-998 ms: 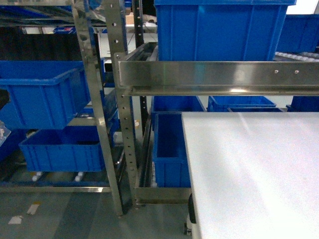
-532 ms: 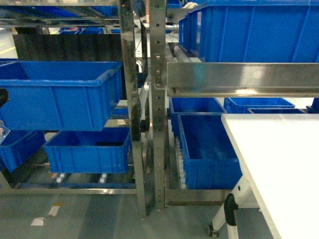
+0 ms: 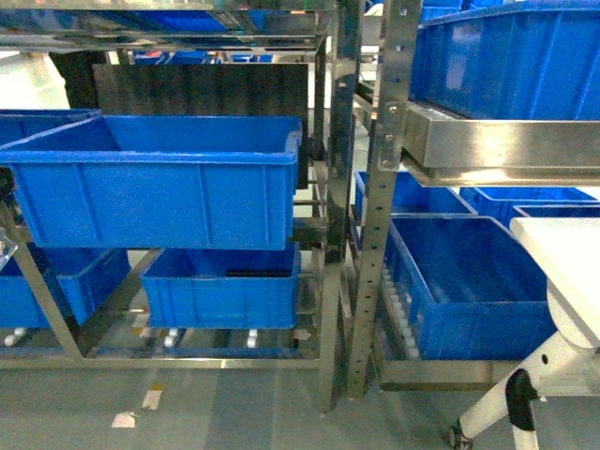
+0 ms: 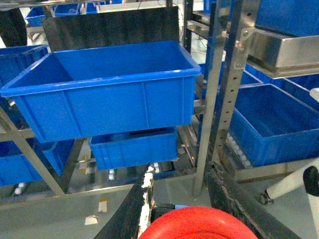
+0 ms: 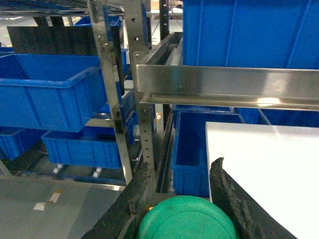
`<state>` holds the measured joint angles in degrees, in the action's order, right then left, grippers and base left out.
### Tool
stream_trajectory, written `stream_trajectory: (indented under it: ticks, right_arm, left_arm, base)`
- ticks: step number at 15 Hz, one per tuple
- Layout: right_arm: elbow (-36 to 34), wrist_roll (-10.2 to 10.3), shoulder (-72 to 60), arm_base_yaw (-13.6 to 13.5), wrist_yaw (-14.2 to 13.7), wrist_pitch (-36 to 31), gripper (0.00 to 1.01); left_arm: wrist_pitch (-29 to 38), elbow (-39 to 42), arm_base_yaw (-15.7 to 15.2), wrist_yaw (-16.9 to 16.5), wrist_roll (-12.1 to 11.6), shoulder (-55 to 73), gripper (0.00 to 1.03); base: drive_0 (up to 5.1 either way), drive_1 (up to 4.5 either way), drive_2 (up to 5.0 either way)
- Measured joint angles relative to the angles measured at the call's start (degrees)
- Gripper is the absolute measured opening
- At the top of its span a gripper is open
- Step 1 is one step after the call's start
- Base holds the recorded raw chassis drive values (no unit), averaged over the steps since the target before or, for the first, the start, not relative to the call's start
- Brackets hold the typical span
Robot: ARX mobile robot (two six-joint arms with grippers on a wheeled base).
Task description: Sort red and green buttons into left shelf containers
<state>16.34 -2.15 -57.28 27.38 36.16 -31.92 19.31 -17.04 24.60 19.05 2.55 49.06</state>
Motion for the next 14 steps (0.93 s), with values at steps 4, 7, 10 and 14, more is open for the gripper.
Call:
stream_trajectory:
  ticks: [4,7,10,14]
  right_arm:
    - [0.0,0.0,0.0,0.0,0.0,0.0,0.31]
    - [0.0,0.0,0.0,0.0,0.0,-0.1,0.31]
    - [0.0,0.0,0.0,0.0,0.0,-0.1,0.31]
    - [0.0,0.0,0.0,-0.3,0.0,0.0,0.31]
  left_arm:
    - [0.0,0.0,0.0,0.0,0.0,0.0,0.28]
    - [0.0,0.0,0.0,0.0,0.0,0.0,0.28]
    - [0.0,0.0,0.0,0.0,0.0,0.0,0.28]
    - [0.1,0.0,-0.1,0.3,0.0,-0.1,0.28]
  base:
    - [-4.9,2.95,1.9]
    - [-4.7,3.57,1.5]
    - [-4.8,3.56,1.3]
    - [0.0,0.0,0.0]
